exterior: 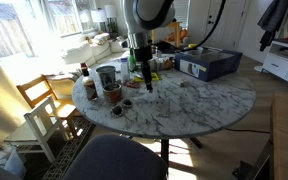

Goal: Put the far left wood piece on the transparent cup

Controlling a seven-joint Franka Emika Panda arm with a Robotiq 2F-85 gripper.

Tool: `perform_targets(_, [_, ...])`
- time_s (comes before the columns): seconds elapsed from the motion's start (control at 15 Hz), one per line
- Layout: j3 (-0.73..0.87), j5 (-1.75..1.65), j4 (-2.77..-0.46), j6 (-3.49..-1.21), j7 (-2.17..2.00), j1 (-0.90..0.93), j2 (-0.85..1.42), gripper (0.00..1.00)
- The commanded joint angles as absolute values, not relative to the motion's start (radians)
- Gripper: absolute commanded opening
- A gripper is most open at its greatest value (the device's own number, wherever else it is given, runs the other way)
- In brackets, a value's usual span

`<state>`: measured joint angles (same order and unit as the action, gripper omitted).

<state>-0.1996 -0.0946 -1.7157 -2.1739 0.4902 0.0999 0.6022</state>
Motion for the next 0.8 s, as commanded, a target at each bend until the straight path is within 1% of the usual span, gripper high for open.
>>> perform_targets(0.0, [-0.193,-0.112,-1.665,-2.097,0.473,0.122,0.635,0.59])
perform_targets(0.07, [-0.186,-0.124,-1.659,-2.083,0.458,0.132,0.635,0.6])
perform_targets(0.13, [-0.182,-0.134,-1.658,-2.082,0.451,0.139,0.633,0.96])
perform_targets(0.2, [-0.179,-0.145,-1.655,-2.076,0.444,0.145,0.633,0.97])
perform_targets(0.27, [-0.175,-0.16,-1.653,-2.072,0.432,0.153,0.631,1.0])
perform_targets(0.73, [-0.156,-0.246,-1.662,-2.057,0.346,0.192,0.592,1.0])
